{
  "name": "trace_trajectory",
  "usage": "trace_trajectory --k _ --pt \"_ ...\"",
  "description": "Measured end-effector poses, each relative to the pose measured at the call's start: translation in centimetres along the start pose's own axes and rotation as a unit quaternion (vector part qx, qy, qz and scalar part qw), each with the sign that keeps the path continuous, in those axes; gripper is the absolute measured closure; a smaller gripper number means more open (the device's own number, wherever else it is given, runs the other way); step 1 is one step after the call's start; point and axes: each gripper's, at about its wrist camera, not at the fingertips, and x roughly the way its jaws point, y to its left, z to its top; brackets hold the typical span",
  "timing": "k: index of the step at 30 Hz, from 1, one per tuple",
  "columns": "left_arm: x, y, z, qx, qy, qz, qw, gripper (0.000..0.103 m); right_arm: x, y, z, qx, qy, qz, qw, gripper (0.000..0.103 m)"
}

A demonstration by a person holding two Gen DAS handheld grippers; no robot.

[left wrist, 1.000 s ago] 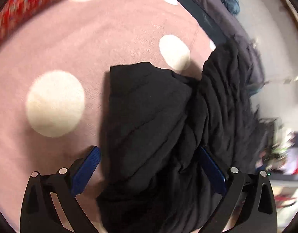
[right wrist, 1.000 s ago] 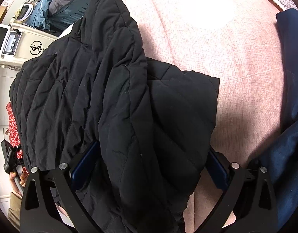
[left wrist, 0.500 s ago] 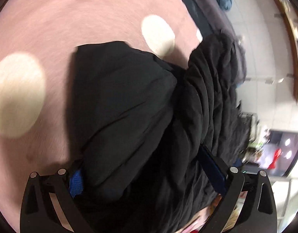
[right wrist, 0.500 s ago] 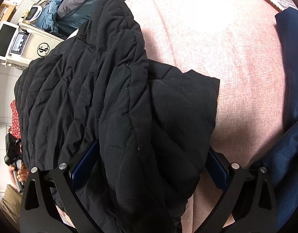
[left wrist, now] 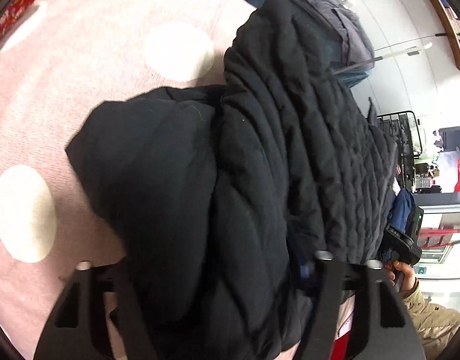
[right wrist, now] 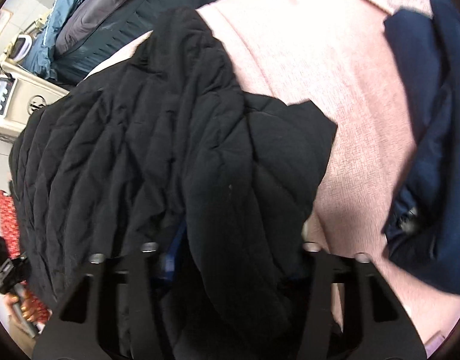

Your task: Fold large clothes

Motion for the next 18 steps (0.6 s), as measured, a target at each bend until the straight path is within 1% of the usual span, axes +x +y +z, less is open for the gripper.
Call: trace_trajectory --k 1,2,4,5,6,7,9,11,12,13,14,15,17,18 --pt "-0.4 -0.3 0.0 0.001 -0.004 -0.004 1.0 0.054 -0.4 1.0 -0.2 -0.013 -0.006 -0.021 1.0 0.067" --pt "-0.9 -0.4 0.0 0.002 -0.006 -0.006 1.0 0.056 -0.7 2.0 -0.5 -0.029 -0.01 -0.043 0.999 0.073" --pt "-1.2 -1.4 0.0 0.011 -0.014 -0.001 0.9998 0.064 -1.5 4.1 -0.7 -0.063 -0.018 -0.08 0.995 0.079" --pt "-1.3 -2.1 0.0 0.016 -0.017 0.002 0.9997 0.066 -1.9 4.8 -0.8 -0.074 -0.022 -0.091 0.993 0.082" --pt "-2.3 -2.5 -0.5 0.028 -0.024 0.007 0.9993 0.07 -2.6 5.6 -0.9 -0.083 -0.027 -0.097 0.992 0.083" --pt "-3.4 -3.2 -1.0 0.042 -0.034 0.009 0.9985 0.074 -3.7 6.4 -1.0 -0.09 -0.034 -0.098 0.99 0.084" --pt "-5.4 -5.1 -1.3 0.068 -0.058 -0.004 0.996 0.076 -5.6 7.8 -1.1 -0.105 -0.044 -0.093 0.989 0.086" --pt "-8.3 -7.0 -2.4 0.1 -0.089 -0.026 0.9907 0.078 -8.4 10.5 -1.4 -0.148 -0.056 -0.085 0.984 0.087" --pt "-9.2 -7.9 -2.3 0.112 -0.102 -0.029 0.9881 0.079 -9.8 11.5 -1.9 -0.172 -0.062 -0.087 0.979 0.087" --pt "-10.5 -9.0 -2.6 0.127 -0.118 -0.027 0.9846 0.079 -11.5 13.4 -2.6 -0.2 -0.07 -0.089 0.973 0.087" --pt "-11.3 -9.4 -2.8 0.133 -0.126 -0.026 0.9827 0.079 -12.8 15.1 -2.9 -0.223 -0.077 -0.09 0.968 0.087" --pt "-13.0 -9.7 -3.2 0.138 -0.141 -0.029 0.98 0.08 -14.2 16.6 -3.2 -0.245 -0.085 -0.089 0.962 0.087" --pt "-16.2 -9.4 -3.8 0.127 -0.166 -0.044 0.9769 0.08 -17.2 20.5 -3.2 -0.287 -0.104 -0.079 0.949 0.088" --pt "-19.0 -8.6 -4.1 0.113 -0.192 -0.051 0.9735 0.08 -19.0 23.1 -3.2 -0.311 -0.115 -0.067 0.941 0.088"
